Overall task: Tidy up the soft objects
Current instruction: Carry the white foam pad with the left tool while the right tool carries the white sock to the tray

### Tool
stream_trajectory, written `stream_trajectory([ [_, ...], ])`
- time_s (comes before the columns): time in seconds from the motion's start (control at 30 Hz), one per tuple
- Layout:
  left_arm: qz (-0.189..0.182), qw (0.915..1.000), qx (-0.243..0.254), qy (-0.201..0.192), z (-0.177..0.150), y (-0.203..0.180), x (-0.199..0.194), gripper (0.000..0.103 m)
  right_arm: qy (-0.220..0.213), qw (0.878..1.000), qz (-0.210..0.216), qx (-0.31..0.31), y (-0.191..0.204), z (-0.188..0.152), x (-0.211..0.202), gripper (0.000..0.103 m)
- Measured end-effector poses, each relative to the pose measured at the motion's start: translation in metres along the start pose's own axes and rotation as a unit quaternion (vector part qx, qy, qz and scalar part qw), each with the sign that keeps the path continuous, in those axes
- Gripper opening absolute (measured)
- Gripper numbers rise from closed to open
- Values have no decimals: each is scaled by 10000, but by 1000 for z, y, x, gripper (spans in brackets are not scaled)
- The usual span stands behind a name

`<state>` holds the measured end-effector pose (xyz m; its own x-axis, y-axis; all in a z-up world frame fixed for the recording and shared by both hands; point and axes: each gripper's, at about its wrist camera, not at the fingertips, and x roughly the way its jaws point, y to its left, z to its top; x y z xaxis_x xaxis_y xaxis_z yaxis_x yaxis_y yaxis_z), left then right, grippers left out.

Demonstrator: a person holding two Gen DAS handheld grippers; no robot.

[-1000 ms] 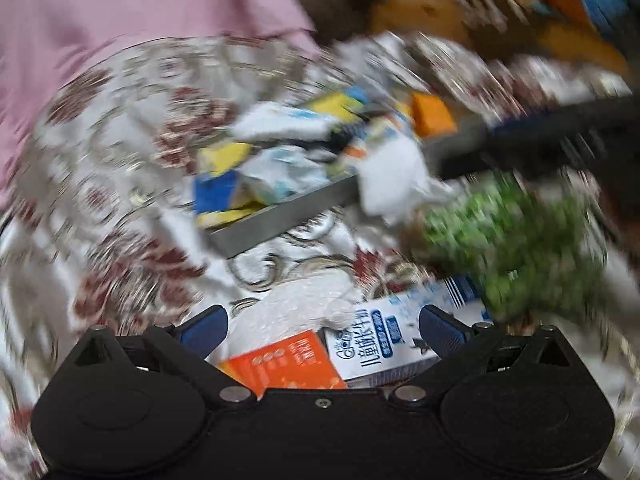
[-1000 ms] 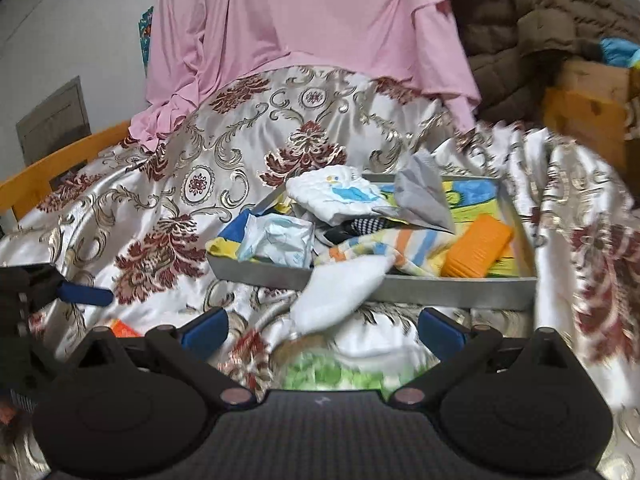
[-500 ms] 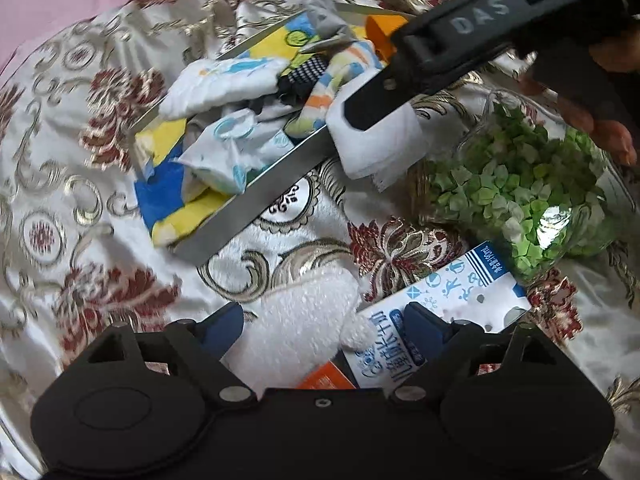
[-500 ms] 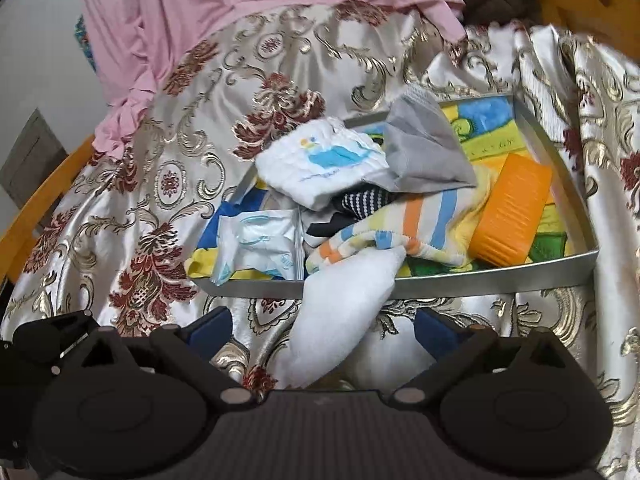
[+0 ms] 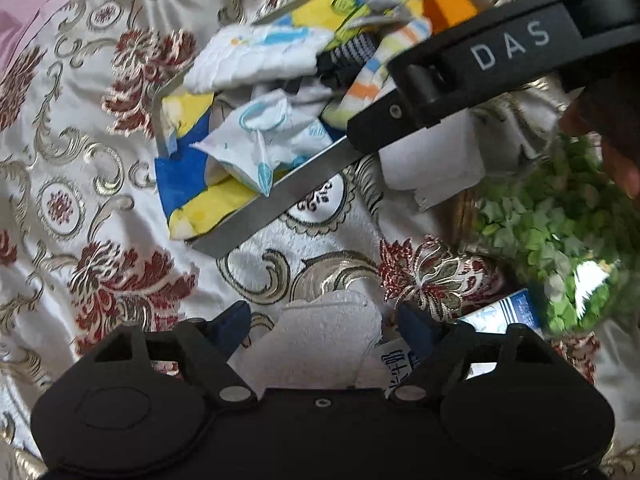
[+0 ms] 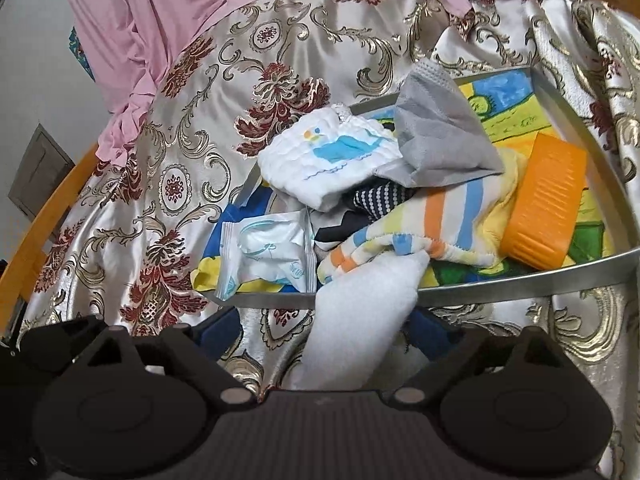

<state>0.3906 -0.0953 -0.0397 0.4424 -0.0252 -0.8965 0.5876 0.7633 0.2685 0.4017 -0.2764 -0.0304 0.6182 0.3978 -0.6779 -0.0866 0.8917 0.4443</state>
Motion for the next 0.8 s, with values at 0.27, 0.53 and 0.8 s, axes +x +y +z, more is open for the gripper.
stream_trajectory([
  [0.27, 498, 9951, 194, 830, 18, -10, 12, 53, 55, 9996, 153, 209, -8, 6, 9, 89],
  [0.53, 641, 9938, 256, 874, 8, 3, 2, 43, 351, 9977, 346, 476, -19, 6, 19, 72],
  [0.8, 619, 9964, -464, 346, -4, 33, -9, 42, 460, 9964, 419, 584, -22, 3, 22, 29],
])
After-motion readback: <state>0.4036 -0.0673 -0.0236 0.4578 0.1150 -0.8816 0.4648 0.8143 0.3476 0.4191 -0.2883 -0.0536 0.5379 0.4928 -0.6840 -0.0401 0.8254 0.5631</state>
